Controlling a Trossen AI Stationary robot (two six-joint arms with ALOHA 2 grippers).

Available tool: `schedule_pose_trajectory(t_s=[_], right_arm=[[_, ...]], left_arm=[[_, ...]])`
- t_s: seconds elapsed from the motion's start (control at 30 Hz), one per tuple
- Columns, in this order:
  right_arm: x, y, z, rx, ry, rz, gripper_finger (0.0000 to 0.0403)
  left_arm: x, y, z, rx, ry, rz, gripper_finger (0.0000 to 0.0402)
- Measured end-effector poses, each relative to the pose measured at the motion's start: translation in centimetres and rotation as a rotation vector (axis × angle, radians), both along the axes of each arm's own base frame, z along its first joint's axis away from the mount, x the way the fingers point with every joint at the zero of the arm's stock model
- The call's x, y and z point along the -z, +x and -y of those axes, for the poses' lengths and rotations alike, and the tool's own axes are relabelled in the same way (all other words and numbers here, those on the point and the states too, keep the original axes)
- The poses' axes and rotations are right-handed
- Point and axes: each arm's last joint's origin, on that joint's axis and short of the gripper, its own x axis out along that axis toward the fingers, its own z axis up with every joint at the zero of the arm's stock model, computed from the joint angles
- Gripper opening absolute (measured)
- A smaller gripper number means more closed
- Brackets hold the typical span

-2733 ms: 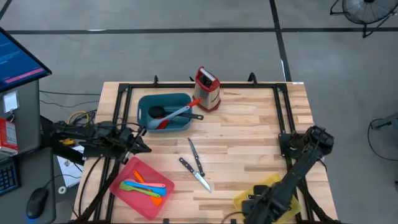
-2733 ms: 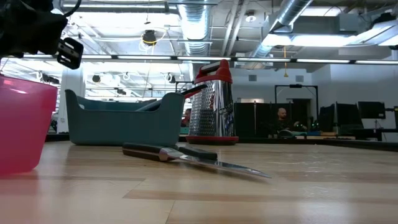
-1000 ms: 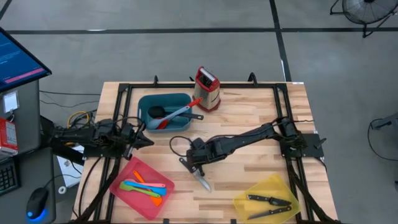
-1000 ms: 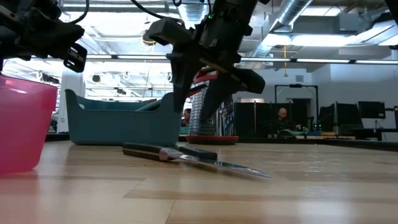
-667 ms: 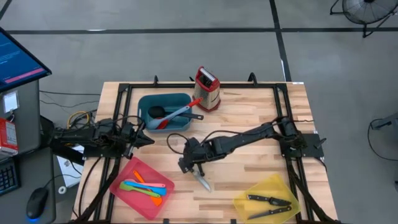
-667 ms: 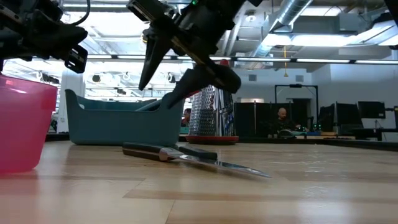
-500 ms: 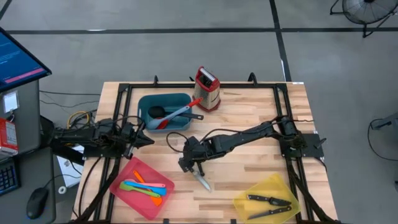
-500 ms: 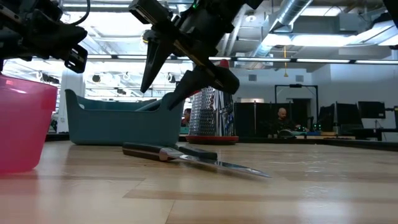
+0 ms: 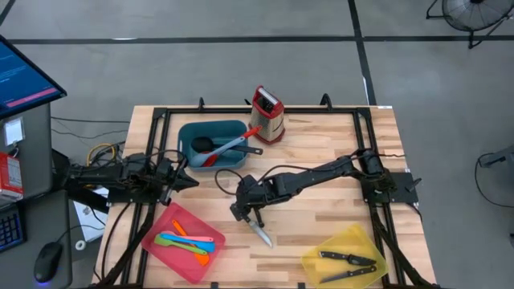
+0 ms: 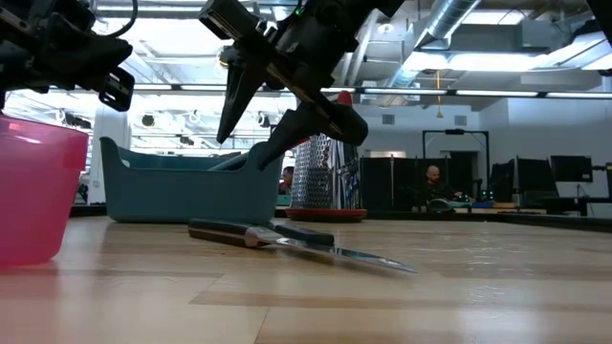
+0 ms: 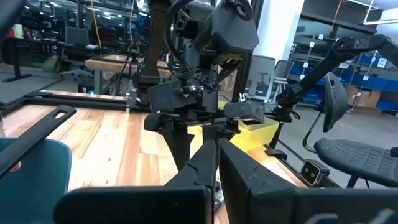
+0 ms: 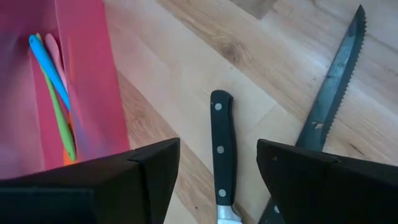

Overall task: Pick & Place Kitchen Items
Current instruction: Put the top silver table knife into the yellow bin

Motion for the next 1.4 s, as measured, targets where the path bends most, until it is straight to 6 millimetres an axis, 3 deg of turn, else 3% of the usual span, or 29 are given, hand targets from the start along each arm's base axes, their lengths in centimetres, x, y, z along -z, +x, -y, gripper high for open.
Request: schedule_pose_trajectory(t_s=[0.17, 0.5, 0.93, 1.4], right_arm=[[0.0, 0.0, -0.1, 0.001, 0.001, -0.004, 0.0205], [1.9, -0.4, -0.4, -0.030, 0.022, -0.115, 0.0204], [2.4, -1.7, 0.0, -0.010, 0.000, -0.255, 0.0204], [3.4, -1.5, 0.0, -0.017, -0.044, -0.273, 0.0204]], left_arm=[[-0.1, 0.0, 0.0, -0.001, 0.003, 0.010, 0.0002], [-0.3, 0.0, 0.0, -0.028, 0.233, 0.077, 0.0002], [-0.3, 0.0, -0.2, -0.087, 0.220, 0.071, 0.0002], [-0.4, 0.0, -0.2, -0.088, 0.216, 0.076, 0.0002]])
